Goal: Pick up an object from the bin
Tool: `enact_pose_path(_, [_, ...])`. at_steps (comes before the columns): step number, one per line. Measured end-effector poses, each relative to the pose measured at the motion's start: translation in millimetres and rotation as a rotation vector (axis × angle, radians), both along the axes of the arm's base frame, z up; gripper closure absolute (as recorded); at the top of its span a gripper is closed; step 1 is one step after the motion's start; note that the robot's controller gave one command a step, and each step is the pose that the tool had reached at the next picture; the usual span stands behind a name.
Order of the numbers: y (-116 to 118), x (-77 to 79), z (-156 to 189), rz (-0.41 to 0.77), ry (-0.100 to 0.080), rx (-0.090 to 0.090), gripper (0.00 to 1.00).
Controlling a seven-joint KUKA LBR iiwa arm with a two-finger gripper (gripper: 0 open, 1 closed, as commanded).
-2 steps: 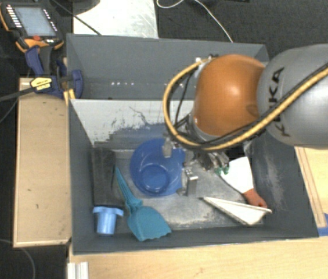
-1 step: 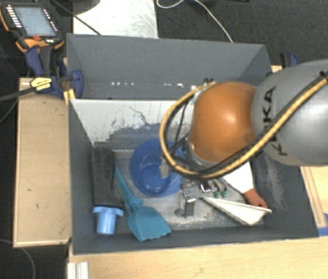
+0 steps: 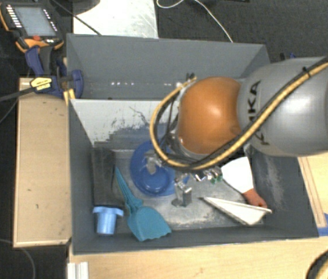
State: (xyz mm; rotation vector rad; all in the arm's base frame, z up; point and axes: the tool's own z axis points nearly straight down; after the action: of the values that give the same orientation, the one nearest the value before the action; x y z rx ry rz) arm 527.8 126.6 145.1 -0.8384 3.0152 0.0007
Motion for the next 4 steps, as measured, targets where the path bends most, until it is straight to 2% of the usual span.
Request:
enact_pose_path(1, [-9.7, 20.6, -26.8, -0.041, 0.001, 0.001, 0.00])
enact_pose_path(2, [-5.3, 48.5, -73.8, 0.273, -0.008, 0.000, 1.00])
enact_pose_path(3, [-5.2, 48.5, -73.8, 0.271, -0.008, 0.000, 1.00])
enact_pose_path(4, [-8.3, 50.2, 4.5, 0.276, -0.002, -0.001, 1.00])
